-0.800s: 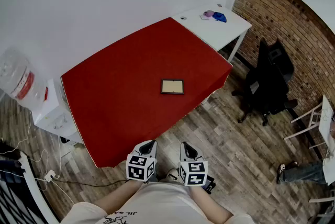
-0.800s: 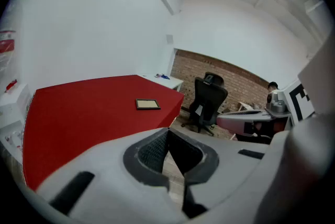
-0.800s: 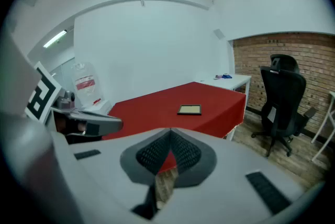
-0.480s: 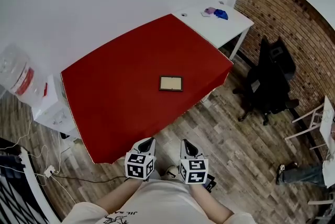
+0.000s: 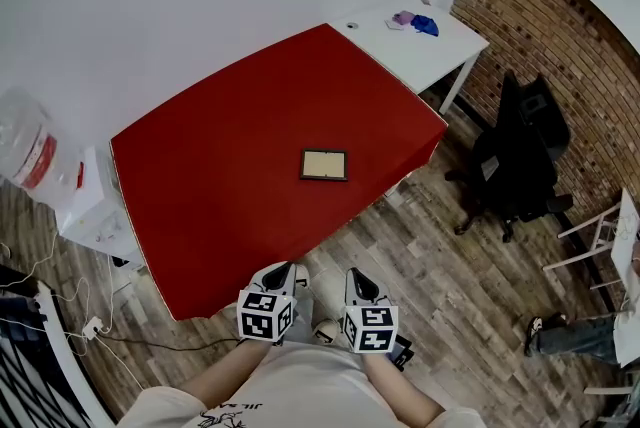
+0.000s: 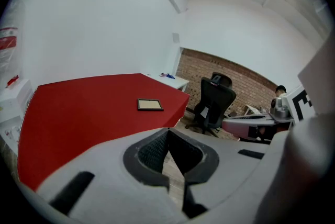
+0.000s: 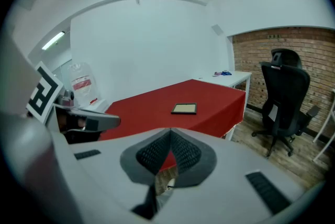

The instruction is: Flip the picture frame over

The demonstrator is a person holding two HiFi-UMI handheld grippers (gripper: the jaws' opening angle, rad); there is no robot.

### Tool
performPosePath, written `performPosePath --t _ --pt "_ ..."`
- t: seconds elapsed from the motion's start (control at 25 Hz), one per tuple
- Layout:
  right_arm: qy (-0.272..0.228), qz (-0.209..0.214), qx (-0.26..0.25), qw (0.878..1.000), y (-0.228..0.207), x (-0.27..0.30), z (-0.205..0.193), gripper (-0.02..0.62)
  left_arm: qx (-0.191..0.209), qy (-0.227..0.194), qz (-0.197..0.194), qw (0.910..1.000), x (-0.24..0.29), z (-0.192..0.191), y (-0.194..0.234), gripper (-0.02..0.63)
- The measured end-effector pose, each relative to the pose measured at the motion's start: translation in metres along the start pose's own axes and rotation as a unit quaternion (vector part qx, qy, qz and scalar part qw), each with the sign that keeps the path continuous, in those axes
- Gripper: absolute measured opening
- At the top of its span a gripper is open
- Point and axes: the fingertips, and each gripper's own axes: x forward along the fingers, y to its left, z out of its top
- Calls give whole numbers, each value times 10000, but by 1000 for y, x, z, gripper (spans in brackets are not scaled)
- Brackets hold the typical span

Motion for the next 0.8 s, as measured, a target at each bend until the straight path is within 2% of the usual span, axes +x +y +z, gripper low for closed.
performPosePath --t 0.52,0.8 --pt "217 -121 154 9996 -43 111 69 5 180 155 -227 9995 109 83 49 6" --pt "417 -224 135 9988 -47 167 107 5 211 173 -371 9989 151 123 81 6"
